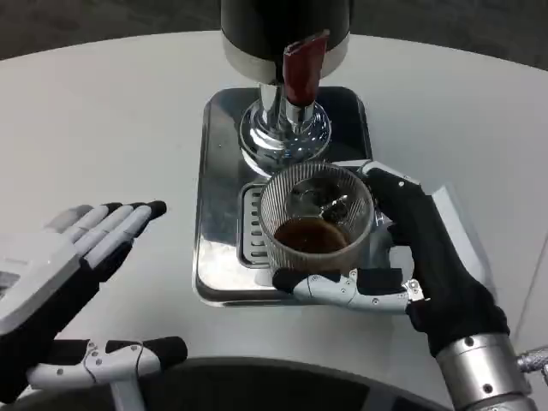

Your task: Grasp the cup under the faucet to collect the drink, then remove the cup.

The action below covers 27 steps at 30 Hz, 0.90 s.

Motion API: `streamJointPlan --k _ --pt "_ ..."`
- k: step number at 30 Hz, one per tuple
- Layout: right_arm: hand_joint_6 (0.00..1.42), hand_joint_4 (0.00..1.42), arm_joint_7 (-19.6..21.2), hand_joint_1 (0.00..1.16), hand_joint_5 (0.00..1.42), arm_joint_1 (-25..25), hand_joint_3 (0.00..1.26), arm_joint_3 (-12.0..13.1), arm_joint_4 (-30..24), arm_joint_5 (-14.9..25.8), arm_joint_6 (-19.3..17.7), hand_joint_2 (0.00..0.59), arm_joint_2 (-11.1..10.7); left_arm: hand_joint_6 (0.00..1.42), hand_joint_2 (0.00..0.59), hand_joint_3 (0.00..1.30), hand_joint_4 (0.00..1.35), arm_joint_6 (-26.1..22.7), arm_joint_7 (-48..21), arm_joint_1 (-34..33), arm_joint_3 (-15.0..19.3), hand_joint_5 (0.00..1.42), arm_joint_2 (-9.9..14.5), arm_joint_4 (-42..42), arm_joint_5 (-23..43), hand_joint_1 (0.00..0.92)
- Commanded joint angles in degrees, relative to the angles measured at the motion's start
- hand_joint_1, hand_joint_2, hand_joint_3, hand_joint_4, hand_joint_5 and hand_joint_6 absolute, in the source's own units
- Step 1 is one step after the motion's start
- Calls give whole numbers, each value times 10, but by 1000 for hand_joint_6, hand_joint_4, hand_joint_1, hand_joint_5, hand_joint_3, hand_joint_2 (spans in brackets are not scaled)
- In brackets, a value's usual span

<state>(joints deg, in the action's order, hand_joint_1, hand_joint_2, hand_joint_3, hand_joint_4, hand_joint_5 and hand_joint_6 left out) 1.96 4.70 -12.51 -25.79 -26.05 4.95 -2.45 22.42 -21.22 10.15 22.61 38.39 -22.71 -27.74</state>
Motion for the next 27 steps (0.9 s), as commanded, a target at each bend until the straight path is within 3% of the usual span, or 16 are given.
streamJointPlan --k 1,8,16,27 --pt "1351 867 -11 1100 960 -20 675 -11 -52 0 6 102 5 0 79 0 0 -3 24 35 1 0 -15 -29 -23 0" --pt "1351 867 -36 1100 960 -71 675 -47 -104 -9 23 102 4 0 73 0 0 -9 34 69 -16 0 -34 -66 -56 0" --pt "1351 867 -45 1100 960 -112 675 -79 -138 -23 22 102 2 0 73 0 0 5 47 74 -16 0 -29 -58 -71 0" --pt "1351 868 -79 1100 956 -106 675 -60 -150 3 13 102 -25 0 61 0 0 46 49 106 -23 0 -28 -63 -63 0"
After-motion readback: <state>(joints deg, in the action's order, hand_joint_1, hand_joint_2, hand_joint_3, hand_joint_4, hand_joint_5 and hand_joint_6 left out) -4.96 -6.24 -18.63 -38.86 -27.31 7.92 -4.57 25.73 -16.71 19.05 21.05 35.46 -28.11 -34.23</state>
